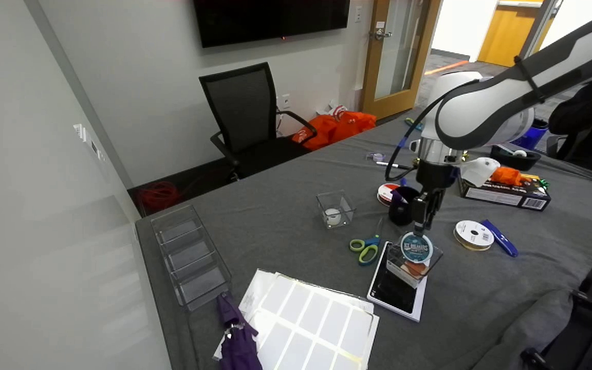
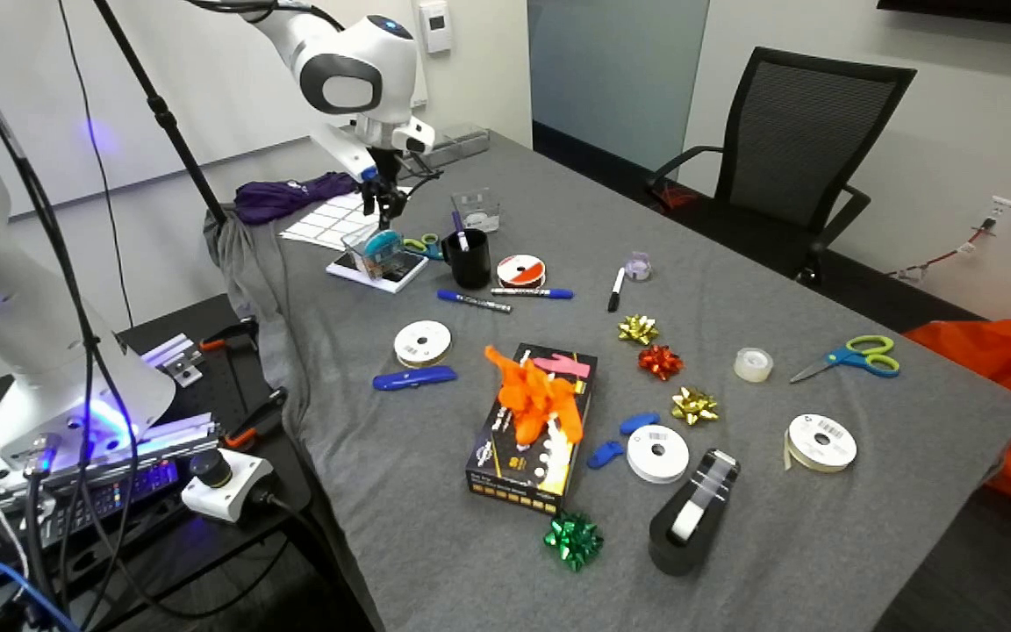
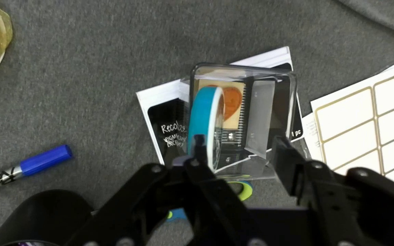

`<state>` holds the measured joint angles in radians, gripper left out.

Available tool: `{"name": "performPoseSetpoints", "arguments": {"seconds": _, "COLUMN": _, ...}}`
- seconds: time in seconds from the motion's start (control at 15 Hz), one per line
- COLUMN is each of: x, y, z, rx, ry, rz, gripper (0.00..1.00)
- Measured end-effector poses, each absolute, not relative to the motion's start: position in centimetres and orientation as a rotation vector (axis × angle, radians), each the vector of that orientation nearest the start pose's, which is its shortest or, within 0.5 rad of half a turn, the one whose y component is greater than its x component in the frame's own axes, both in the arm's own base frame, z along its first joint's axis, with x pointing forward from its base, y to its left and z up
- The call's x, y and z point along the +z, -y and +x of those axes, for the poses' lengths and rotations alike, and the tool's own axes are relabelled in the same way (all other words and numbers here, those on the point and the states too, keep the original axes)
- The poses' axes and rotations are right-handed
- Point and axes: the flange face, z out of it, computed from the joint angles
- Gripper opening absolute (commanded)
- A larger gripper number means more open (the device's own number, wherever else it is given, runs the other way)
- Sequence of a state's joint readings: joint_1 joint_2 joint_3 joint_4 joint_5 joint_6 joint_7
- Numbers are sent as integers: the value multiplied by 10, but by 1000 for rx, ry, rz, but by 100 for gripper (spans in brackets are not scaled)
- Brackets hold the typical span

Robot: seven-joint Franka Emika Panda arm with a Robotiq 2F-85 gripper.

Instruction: Put the blue object inside the container

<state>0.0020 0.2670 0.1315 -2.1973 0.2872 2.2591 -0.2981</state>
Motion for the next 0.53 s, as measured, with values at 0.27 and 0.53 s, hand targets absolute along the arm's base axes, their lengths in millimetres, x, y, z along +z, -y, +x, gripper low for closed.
{"name": "performPoseSetpoints", "arguments": {"seconds": 0.27, "x": 247, "y": -79, "z": 525, "rx": 277, "ry": 324, "rz": -2861, "gripper": 100}}
{"name": "performPoseSetpoints", "arguments": {"seconds": 0.53, "x": 253, "y": -76, "z": 515, "rx": 345, "ry": 408, "rz": -2888, "gripper": 100}}
